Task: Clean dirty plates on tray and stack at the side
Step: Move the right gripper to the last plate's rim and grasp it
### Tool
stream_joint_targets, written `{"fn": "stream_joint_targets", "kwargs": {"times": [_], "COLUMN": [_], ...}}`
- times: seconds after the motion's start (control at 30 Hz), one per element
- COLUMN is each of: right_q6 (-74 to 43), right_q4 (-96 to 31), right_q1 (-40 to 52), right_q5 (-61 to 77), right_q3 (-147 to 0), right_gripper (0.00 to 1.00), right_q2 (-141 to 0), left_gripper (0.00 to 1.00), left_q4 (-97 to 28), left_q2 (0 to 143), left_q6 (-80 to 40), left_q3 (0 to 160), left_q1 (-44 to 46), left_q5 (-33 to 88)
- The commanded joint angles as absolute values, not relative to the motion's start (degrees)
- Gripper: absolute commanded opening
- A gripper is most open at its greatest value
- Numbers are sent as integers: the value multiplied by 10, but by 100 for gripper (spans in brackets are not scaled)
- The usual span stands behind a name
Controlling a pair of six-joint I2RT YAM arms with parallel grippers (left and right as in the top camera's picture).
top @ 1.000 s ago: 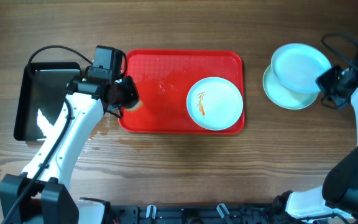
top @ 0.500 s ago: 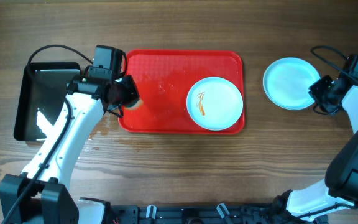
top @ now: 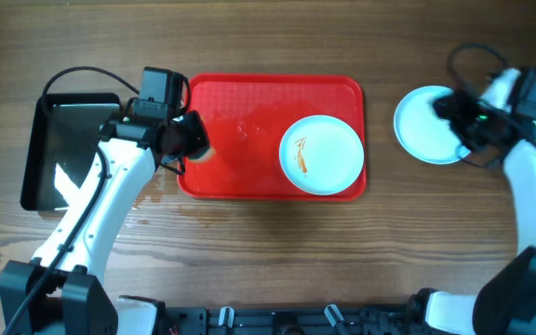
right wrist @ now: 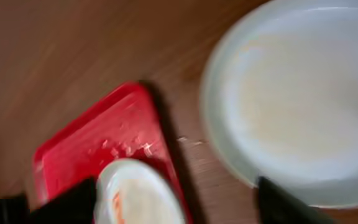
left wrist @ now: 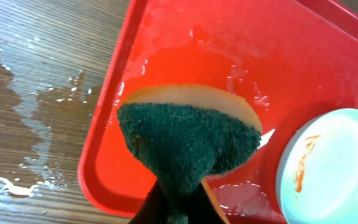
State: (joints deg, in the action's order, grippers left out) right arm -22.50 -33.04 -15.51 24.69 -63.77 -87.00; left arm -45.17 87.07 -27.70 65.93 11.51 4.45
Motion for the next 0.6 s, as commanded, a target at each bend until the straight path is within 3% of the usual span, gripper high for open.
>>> {"fn": "stream_joint_targets", "kwargs": {"times": [0.0, 0.13, 0.17, 0.33, 0.43, 0.53, 0.57], "right_q6": [-146, -128, -124, -168, -190, -180, -181], "right_q4": [-323, -311, -309, -332, -342, -344, -350], "right_q1": [-56, 37, 54, 88, 88, 88, 88], "right_q5": [185, 53, 39, 39, 41, 65, 79], "right_q3": [-634, -634, -634, -634, -634, -634, -634], "right_gripper": [99, 74, 72, 48, 43, 24, 22], "right_q2": [-886, -946, -964, -1017, -1018, -1018, -1018], "left_gripper": [4, 4, 4, 4, 4, 4, 4], "left_q4": [-448, -447, -446, -441, -440, -439, -437], "left_q2": [874, 874, 874, 875, 875, 875, 875], "left_q6": [-272, -272, -272, -272, -272, -272, -272], "left_q3": [655, 655, 655, 655, 655, 655, 655], "left_q1": [121, 135, 139, 154, 156, 156, 156], "left_q5": [66, 66, 66, 66, 66, 66, 66]}}
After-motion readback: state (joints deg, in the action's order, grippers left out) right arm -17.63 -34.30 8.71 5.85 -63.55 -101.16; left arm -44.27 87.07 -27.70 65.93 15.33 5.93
